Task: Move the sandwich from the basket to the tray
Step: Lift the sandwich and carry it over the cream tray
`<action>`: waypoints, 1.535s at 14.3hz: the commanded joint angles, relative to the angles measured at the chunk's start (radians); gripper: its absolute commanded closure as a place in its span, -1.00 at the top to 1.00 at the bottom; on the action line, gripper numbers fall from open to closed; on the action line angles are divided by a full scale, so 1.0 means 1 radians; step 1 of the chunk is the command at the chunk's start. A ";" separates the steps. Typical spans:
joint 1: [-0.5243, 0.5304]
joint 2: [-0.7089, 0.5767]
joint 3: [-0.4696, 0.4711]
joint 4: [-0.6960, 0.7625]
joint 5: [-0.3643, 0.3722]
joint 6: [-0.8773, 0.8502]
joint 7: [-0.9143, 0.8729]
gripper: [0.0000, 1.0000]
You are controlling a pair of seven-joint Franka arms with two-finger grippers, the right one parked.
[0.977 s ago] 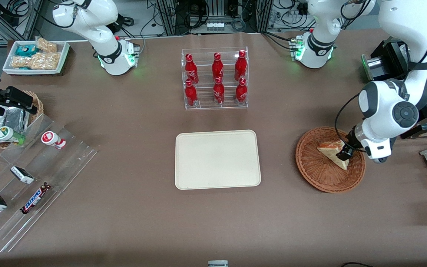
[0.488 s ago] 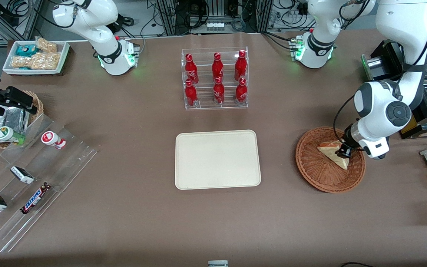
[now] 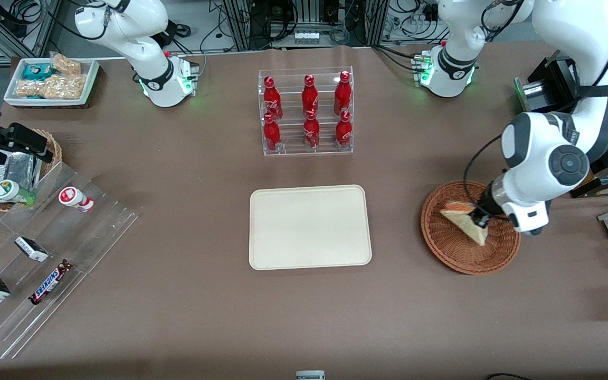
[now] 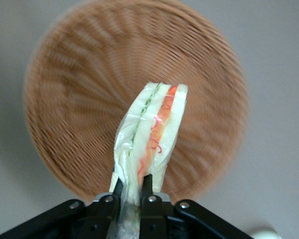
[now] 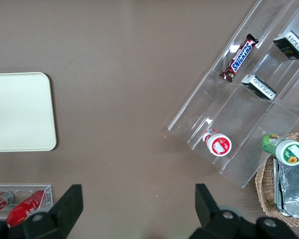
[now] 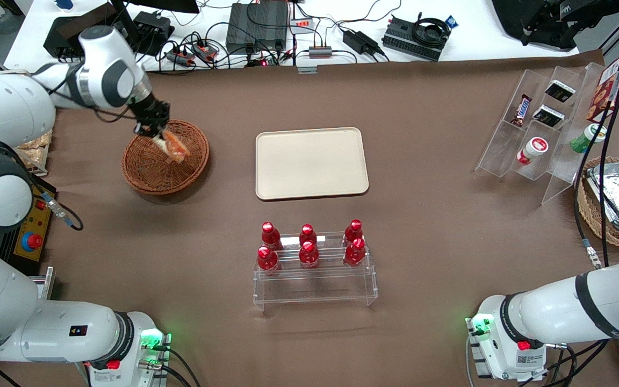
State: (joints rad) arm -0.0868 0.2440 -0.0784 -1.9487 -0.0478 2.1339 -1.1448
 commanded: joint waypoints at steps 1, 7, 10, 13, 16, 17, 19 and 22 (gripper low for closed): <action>-0.069 0.103 -0.040 0.149 -0.021 -0.052 0.003 -0.94; -0.327 0.197 -0.041 0.262 -0.006 0.003 0.043 -0.92; -0.422 0.264 -0.041 0.313 -0.004 0.081 0.117 -0.90; -0.502 0.294 -0.040 0.317 0.008 0.139 0.116 -0.91; -0.530 0.325 -0.041 0.317 0.055 0.162 0.109 -0.91; -0.539 0.337 -0.041 0.317 0.055 0.176 0.108 -0.91; -0.570 0.359 -0.040 0.314 0.062 0.199 0.108 -0.88; -0.574 0.388 -0.040 0.315 0.062 0.202 0.093 -0.70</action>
State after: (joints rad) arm -0.6451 0.6055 -0.1326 -1.6593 -0.0005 2.3267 -1.0425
